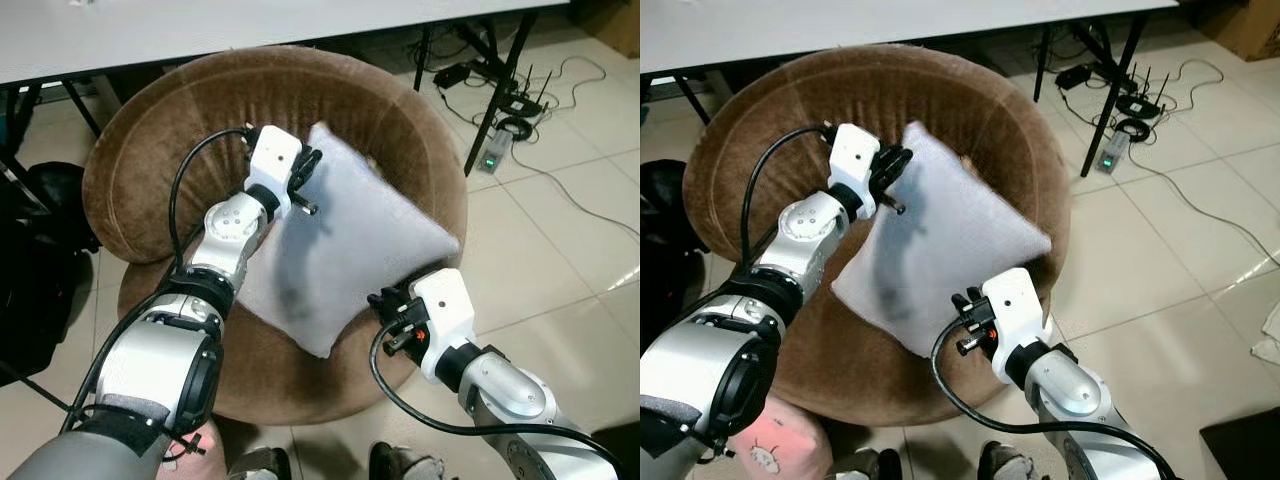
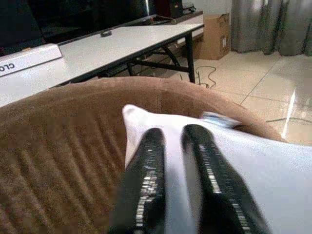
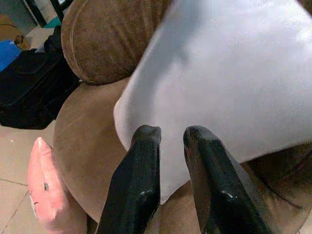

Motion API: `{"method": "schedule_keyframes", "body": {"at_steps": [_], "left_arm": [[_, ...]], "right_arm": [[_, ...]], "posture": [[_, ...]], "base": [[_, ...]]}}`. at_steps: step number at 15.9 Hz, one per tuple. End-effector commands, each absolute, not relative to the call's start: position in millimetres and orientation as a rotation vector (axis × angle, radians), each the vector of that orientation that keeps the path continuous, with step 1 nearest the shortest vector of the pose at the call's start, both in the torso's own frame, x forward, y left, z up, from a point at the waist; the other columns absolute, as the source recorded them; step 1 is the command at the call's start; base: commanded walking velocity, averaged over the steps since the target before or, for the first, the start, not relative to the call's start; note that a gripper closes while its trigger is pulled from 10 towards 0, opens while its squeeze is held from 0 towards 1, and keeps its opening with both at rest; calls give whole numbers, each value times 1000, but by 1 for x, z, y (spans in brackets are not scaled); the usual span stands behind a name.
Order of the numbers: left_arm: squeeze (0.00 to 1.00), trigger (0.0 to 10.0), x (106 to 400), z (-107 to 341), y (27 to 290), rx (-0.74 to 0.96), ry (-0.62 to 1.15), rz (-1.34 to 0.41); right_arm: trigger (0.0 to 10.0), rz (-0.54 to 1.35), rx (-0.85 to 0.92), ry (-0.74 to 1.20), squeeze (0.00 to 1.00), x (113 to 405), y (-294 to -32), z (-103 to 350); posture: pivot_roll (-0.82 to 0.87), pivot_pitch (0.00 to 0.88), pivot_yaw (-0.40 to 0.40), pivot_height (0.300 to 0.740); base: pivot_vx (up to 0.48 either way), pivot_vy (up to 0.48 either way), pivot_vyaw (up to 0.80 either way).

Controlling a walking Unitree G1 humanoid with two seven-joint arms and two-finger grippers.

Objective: Move the pillow to the sofa from floor

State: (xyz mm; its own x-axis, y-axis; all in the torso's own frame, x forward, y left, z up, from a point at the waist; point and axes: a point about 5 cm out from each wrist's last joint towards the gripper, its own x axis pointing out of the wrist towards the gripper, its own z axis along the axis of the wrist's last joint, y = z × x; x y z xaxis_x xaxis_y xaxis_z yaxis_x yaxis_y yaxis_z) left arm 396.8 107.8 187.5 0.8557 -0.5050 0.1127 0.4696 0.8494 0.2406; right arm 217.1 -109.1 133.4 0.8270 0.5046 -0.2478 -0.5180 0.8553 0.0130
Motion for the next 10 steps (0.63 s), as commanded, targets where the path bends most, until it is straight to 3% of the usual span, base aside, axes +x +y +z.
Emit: {"method": "schedule_keyframes", "body": {"at_steps": [1,6,7,8,10], "left_arm": [[1000,10000,399,195,107,194,-194,-519],[1000,10000,401,197,111,185,-196,-483],[0,10000,398,187,119,72,-170,-428],[0,10000,396,180,124,-7,-156,-399],[0,10000,384,169,130,17,-154,-376]], "right_arm": [[10000,542,-53,217,0,216,-108,139],[10000,516,-65,212,0,222,-107,137],[10000,444,-72,209,0,231,-112,134],[10000,393,-71,206,0,237,-116,132],[10000,290,-55,197,0,253,-127,129]], "posture": [[-124,196,59,740],[-105,174,70,740],[-77,143,82,740],[-73,134,84,740],[-40,89,83,740]], "base": [[0,0,0],[0,0,0],[0,0,0],[0,0,0],[0,0,0]]}}
